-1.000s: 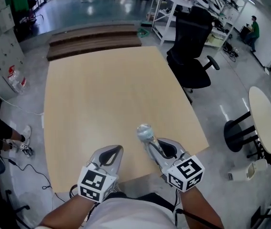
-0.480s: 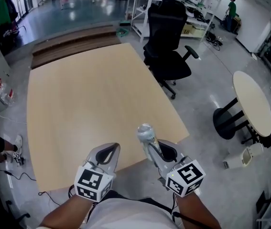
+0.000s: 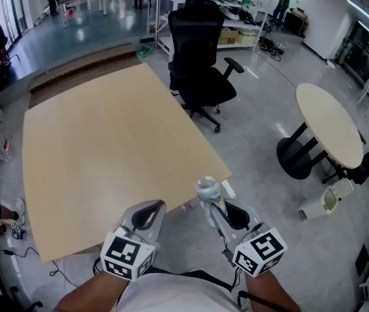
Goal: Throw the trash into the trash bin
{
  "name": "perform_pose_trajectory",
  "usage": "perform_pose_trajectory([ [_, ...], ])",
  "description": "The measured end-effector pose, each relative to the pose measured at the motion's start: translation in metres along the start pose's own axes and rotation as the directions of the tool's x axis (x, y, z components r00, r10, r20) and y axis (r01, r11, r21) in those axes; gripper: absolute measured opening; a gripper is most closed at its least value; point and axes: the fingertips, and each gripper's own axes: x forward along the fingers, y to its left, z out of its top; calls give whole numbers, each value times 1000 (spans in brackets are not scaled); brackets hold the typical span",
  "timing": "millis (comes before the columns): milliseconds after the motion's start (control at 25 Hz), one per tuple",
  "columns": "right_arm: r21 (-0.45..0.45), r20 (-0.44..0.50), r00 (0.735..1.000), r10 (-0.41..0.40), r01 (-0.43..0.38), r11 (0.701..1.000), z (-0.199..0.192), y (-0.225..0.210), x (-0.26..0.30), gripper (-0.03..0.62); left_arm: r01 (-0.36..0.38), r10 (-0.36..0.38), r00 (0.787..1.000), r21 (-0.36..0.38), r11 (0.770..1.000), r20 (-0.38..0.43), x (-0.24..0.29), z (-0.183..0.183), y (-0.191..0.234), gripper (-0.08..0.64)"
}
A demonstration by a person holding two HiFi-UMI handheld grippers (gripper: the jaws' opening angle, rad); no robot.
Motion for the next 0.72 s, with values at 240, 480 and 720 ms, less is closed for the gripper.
perform_pose_trajectory([
  [240,20,39,997,-72,72,997,-3,-23,-53,81,64,-63,998,25,998,-8,19,2,-48,8],
  [480,43,55,983,-175,172,984,-13,-52,-119,81,153,-152,988,51,987,-18,48,2,-109,8],
  [720,79,56,954,-296,291,953,-31,-78,-182,81,263,-260,965,89,961,-39,69,1,-172,8],
])
